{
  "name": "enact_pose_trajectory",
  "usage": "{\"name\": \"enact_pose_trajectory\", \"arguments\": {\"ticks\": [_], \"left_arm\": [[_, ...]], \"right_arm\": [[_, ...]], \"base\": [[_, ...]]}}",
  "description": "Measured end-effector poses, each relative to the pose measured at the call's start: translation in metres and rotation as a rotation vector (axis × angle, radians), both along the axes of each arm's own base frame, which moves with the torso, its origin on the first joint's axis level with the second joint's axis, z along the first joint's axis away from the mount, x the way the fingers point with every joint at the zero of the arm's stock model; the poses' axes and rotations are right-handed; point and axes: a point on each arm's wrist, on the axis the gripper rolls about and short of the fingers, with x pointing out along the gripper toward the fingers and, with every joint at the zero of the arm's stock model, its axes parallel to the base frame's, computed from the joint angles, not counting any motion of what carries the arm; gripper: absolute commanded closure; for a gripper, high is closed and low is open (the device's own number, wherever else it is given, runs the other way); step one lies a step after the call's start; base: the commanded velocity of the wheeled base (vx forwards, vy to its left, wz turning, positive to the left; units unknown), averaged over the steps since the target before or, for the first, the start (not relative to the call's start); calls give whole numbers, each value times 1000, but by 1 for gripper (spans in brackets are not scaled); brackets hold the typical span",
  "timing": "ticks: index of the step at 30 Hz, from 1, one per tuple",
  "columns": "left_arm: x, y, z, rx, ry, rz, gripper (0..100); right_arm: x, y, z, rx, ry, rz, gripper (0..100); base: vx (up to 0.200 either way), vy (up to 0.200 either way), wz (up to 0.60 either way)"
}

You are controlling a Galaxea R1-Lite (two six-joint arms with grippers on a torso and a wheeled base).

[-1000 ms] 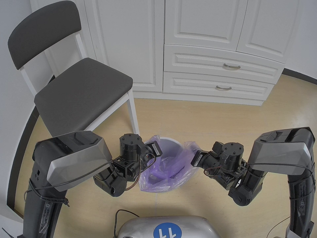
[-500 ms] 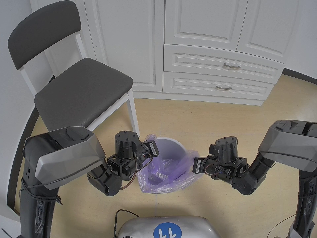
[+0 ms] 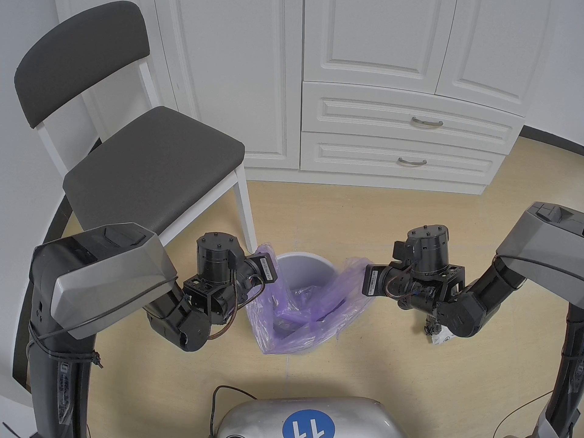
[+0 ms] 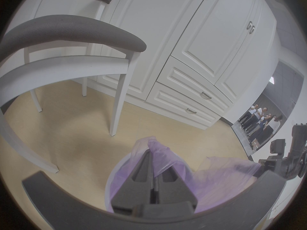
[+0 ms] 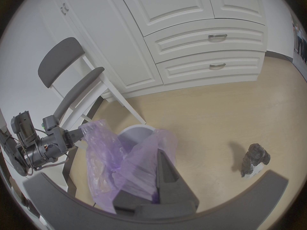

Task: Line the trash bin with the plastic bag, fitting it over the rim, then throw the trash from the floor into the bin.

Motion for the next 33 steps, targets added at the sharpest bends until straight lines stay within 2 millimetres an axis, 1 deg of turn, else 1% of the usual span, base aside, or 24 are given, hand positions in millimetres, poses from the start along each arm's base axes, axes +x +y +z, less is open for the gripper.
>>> {"name": "enact_pose_trajectory", "arguments": {"ticks": [3,6,12,16,18,23,28,33], "left_arm": [[0,2,0,26,-7,-4,100],[0,9,-3,73,-11,-1,100],[-5,33,-9,175,0,-44,100],[-8,51,-7,202,11,-71,100],[-9,57,-6,225,8,-73,100],[-11,74,-8,348,-18,-82,100],[-11,83,-12,368,-6,-72,100],[-11,86,-17,373,7,-68,100]], "right_arm": [[3,-6,-1,-34,-10,0,100],[7,-14,-4,-58,-10,-15,100],[11,-25,-12,-89,2,-21,100],[14,-30,-17,-105,12,-18,100],[15,-31,-20,-108,17,-19,100],[19,-36,-25,-112,18,-34,100],[25,-47,-31,-165,-33,-36,100],[24,-60,-42,-250,-47,-14,100]], "base": [[0,0,0],[0,0,0],[0,0,0],[0,0,0],[0,0,0],[0,0,0],[0,0,0],[0,0,0]]}}
